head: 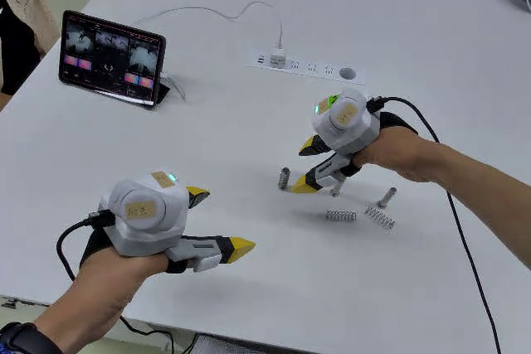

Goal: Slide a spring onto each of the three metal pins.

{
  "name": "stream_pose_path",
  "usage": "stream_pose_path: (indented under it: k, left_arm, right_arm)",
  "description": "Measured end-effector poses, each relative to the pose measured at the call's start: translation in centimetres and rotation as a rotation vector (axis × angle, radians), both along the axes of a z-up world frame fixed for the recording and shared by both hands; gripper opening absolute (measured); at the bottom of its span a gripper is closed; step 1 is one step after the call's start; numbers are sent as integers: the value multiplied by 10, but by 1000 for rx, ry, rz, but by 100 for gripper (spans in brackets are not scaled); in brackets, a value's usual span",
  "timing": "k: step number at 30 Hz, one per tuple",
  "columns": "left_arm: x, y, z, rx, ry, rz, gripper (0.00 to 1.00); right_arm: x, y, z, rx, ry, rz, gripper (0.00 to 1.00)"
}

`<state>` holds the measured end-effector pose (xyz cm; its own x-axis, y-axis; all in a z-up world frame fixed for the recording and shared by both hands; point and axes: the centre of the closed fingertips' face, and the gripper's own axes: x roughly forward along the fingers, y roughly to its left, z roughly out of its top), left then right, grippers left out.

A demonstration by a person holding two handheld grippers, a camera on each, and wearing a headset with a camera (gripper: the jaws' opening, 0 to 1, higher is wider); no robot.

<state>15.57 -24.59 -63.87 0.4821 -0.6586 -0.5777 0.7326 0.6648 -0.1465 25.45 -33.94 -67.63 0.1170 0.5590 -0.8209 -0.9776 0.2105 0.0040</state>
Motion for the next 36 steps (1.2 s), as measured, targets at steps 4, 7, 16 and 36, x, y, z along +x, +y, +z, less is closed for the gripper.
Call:
stream_pose_path:
  k: [4,7,16,36]
  left_arm:
    - [0,-3,3,0,-4,-4,69]
    - [0,-5,4,2,-3,-8,69]
    - [1,-16,6,-6,-1,-19,69]
    - [-1,-26,2,-3,6,-41,69]
  right_arm:
    - [-1,-3,8,41,-5,-57,49]
    - [1,-7,12,76,-19,-103,51]
    - [1,-15,35,221,-10,-243,52]
    - [-19,-49,46,364,-15,-436,61]
